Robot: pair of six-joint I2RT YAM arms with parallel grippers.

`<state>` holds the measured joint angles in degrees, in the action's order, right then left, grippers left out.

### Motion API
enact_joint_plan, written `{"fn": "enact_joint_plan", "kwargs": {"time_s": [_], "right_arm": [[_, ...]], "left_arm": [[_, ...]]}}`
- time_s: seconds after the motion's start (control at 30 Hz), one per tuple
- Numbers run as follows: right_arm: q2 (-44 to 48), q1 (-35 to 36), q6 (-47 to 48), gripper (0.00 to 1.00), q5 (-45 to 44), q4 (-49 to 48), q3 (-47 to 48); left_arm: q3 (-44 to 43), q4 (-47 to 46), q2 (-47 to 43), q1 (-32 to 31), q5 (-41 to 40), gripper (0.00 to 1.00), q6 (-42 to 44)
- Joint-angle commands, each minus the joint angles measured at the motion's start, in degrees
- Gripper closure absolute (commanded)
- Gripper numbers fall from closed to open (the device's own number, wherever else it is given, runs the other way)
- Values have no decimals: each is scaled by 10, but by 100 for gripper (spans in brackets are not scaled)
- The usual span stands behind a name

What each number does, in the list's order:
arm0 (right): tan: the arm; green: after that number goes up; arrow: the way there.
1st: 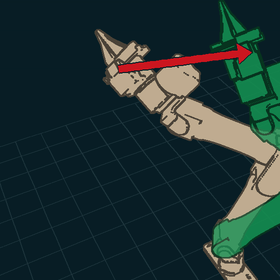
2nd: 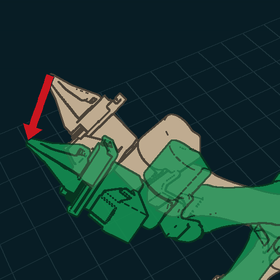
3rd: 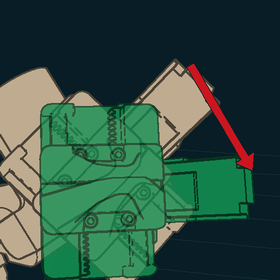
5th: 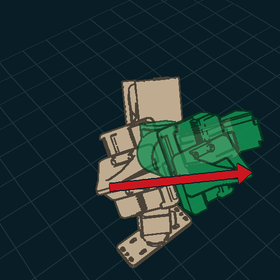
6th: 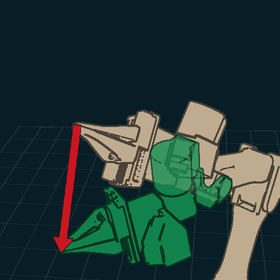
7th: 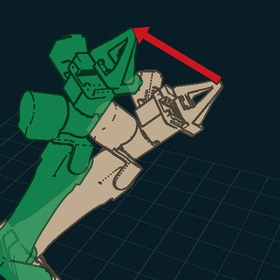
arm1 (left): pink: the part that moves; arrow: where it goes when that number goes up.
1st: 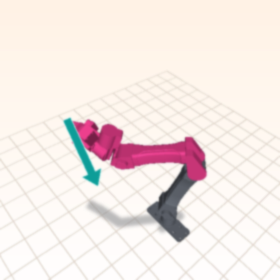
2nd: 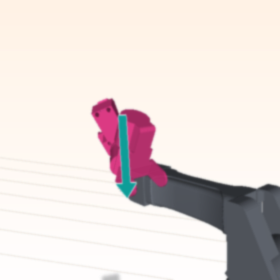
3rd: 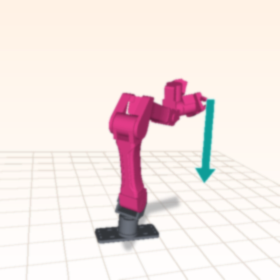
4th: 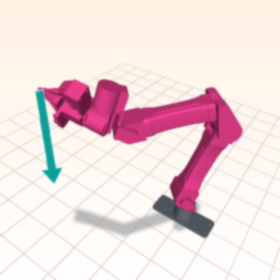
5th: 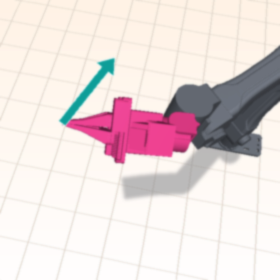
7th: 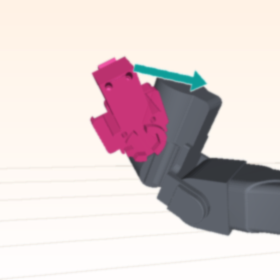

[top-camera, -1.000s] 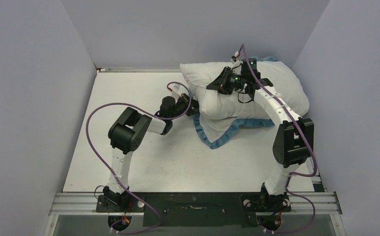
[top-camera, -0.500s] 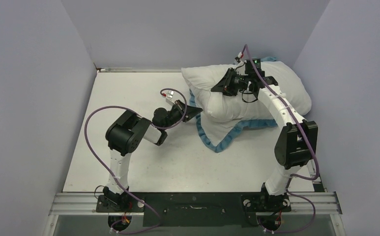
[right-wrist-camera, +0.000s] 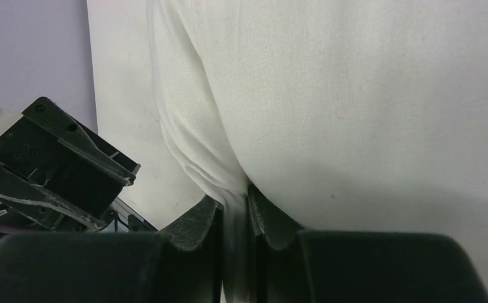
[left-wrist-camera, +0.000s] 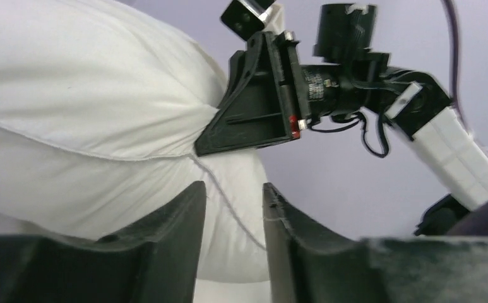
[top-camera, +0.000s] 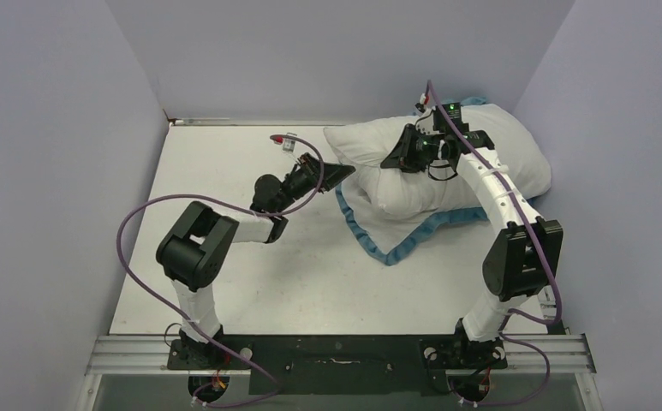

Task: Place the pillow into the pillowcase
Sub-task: Stuff the pillow into the pillowcase.

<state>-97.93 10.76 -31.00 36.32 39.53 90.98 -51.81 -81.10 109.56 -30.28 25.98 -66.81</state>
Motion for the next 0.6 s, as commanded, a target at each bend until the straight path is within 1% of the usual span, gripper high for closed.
{"fn": "enact_joint_plan", "kwargs": {"time_s": [0.0,0.03,0.07,0.13,0.2,0.3,0.47,0.57], "right_arm": [[28,-15,-3,95,-36,-11,41],[27,-14,-5,95,-39,-9,49],[25,-15,-9,95,-45,-6,57],[23,-18,-21,95,-47,-10,67],[22,-20,-36,95,-42,-20,72],[20,-22,-56,95,-30,-32,78],[20,-22,-65,95,-21,-38,81],[23,-23,-72,95,-18,-46,79]], "left_arm": [[-14,227,-59,-5,-6,56,94],[-11,273,-69,-8,-17,49,110],[-10,319,-76,-12,-33,43,118],[-9,404,-88,-19,-64,37,116],[-16,478,-90,-23,-87,35,105],[-39,551,-76,-29,-104,33,75],[-105,574,-31,-40,-112,34,36],[-162,617,5,-43,-113,34,35]]}}
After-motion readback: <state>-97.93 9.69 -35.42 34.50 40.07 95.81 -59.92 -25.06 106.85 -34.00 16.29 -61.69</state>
